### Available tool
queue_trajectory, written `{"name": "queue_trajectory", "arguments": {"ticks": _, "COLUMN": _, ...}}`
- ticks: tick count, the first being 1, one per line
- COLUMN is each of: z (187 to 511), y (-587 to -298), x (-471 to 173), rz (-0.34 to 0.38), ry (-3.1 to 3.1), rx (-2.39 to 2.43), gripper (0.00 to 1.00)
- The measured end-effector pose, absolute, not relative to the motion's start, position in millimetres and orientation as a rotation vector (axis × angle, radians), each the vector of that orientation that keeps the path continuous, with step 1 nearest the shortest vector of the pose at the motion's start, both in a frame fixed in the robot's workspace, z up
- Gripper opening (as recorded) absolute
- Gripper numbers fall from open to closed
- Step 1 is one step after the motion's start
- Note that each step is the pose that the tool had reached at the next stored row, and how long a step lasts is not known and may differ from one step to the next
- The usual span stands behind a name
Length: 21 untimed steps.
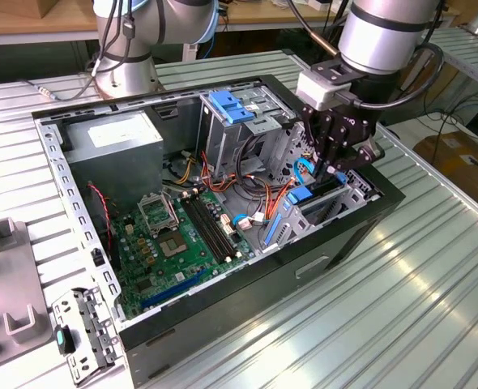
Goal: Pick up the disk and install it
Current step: 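Insert the second disk wire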
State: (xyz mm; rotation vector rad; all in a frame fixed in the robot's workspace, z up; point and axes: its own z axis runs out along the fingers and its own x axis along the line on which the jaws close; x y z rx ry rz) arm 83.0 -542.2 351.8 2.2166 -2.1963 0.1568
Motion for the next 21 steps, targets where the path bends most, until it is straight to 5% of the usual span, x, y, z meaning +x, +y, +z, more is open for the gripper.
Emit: {"name": "queue_trajectory", "arguments": {"ticks": 21, "z": 342.2, "y": -540.9, "x": 89.3, "rz": 0.124, "ry": -2.237, "rx": 2.174, "gripper": 0.16}}
